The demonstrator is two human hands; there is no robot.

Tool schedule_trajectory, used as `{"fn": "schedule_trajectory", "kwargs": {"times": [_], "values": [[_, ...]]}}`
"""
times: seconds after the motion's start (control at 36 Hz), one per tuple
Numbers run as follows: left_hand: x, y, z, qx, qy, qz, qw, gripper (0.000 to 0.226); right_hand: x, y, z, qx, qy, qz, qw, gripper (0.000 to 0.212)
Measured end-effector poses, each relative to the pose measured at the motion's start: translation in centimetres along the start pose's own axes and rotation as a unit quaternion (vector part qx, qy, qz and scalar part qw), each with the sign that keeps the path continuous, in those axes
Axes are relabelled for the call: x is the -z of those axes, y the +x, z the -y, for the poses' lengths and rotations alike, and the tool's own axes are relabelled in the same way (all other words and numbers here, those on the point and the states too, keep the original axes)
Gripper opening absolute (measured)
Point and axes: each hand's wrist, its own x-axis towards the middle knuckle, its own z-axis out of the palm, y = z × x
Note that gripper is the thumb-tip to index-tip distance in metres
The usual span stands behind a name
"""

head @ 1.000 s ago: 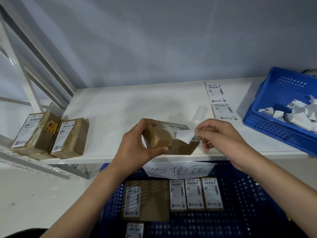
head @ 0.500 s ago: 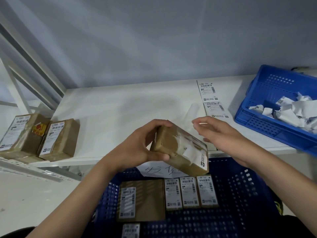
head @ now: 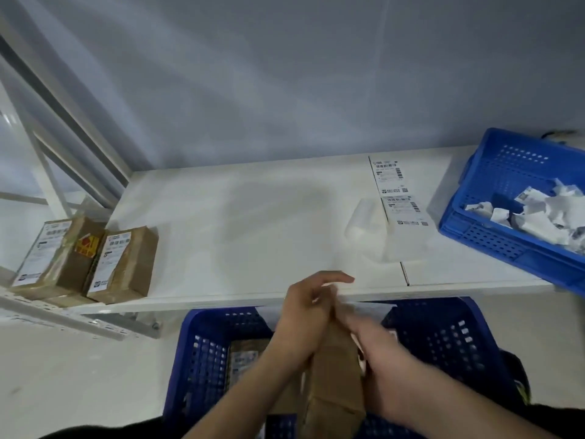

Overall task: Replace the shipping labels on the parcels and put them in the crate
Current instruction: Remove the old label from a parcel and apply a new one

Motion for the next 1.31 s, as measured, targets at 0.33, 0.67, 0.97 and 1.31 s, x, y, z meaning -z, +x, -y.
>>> {"fn": "schedule_trajectory", "kwargs": {"times": [0.33,0.67,0.97,1.31], "values": [[2.3,0.2,-2.0,0.051,0.019,0.036,0.998,0.028,2.2,1.1,4.6,0.223,-0.041,-0.111,0.967,0.06],[2.1,1.1,-1.7,0.125,-0.002,0.032,0.992,0.06,2.5,2.3,6.2,0.247,-0.047,-0.089,0.964,0.058],[4.0,2.8,-2.3,0.164,-0.237,0.066,0.955,0.043,5.4,2.4,6.1,0.253,-0.182,-0.039,0.949,0.065],[3.5,2.5,-2.7,0.184,-0.204,0.015,0.961,0.034,5.0,1.2,5.0,0.298,-0.324,-0.058,0.896,0.041]]}}
